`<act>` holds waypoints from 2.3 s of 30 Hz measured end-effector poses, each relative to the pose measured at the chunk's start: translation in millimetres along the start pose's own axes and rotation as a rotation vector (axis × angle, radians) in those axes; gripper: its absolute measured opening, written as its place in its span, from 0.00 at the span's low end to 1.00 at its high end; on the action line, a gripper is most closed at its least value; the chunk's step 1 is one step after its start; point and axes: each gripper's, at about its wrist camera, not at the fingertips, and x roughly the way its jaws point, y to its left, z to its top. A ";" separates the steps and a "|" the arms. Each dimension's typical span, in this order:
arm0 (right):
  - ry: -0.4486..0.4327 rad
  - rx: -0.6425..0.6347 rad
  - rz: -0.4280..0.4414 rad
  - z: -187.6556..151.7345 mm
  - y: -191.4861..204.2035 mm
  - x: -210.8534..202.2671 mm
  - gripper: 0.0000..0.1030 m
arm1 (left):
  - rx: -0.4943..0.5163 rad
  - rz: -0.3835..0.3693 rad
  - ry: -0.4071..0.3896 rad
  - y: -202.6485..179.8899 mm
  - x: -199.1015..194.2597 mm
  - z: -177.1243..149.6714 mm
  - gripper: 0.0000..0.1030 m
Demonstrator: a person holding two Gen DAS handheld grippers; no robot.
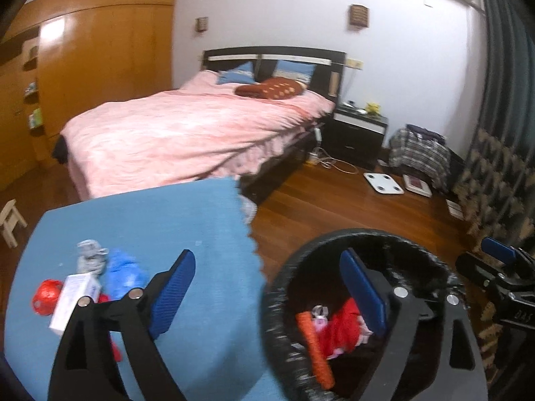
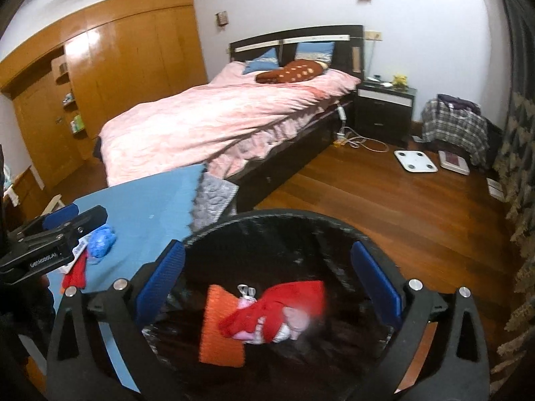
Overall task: Collect trash
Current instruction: 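Move both tools back to the remaining items on the table, then grasp the white medicine box with the left gripper, then grasp the blue plastic bag with right gripper while left gripper holds box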
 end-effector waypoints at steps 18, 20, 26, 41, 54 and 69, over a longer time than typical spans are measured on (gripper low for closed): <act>0.040 -0.131 0.184 9.9 159.0 74.9 0.94 | -0.149 0.345 -0.020 168.8 -35.4 -46.6 0.87; 0.044 -0.146 0.195 7.7 170.9 81.5 0.94 | -0.166 0.369 -0.007 185.3 -32.1 -54.2 0.87; 0.075 -0.175 0.215 -2.6 200.8 107.5 0.94 | -0.189 0.390 0.033 209.8 -16.4 -74.3 0.87; 0.137 -0.205 0.206 -21.9 224.9 141.6 0.94 | -0.231 0.331 0.147 230.3 32.7 -101.5 0.79; 0.149 -0.212 0.203 -24.8 227.6 147.5 0.94 | -0.238 0.277 0.166 225.9 46.6 -101.0 0.53; 0.136 -0.240 0.259 -25.6 283.3 174.6 0.94 | -0.247 0.365 0.051 249.9 2.6 -79.6 0.52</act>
